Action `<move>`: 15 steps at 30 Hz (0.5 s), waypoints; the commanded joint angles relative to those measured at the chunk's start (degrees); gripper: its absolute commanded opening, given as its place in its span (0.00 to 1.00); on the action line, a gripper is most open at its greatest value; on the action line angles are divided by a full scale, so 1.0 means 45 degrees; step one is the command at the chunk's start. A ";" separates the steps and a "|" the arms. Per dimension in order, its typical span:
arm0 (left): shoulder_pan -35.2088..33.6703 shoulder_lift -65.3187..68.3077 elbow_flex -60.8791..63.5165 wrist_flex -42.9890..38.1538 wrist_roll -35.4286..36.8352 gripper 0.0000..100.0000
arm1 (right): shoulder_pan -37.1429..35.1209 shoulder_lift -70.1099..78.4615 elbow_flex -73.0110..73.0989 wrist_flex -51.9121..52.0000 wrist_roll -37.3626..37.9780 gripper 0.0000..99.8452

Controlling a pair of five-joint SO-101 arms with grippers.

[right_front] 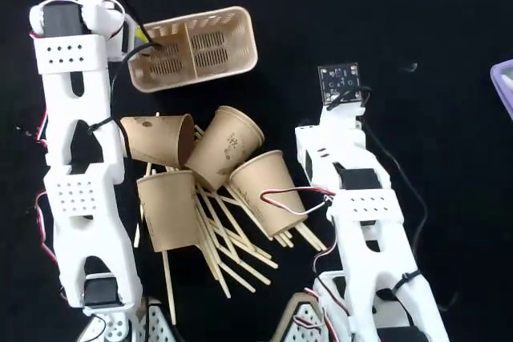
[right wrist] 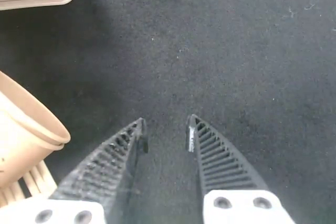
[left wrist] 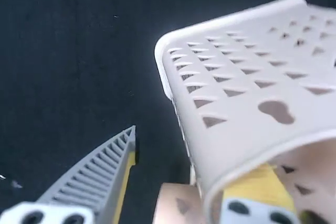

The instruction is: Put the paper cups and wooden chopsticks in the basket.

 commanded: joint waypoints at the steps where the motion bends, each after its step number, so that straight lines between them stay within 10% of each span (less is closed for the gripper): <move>1: -0.0049 -0.0098 -0.0205 -0.0215 0.1719 0.27 | 0.0195 0.0029 -0.0088 -0.0254 0.0000 0.14; 7: -0.0049 -0.0234 -0.0244 0.0469 0.1641 0.02 | 0.0195 0.0029 -0.0147 -0.0274 0.0000 0.14; 15: 0.0596 -0.0313 -0.0889 0.0899 0.1250 0.03 | 0.0195 -0.0010 -0.0147 -0.0274 0.0000 0.14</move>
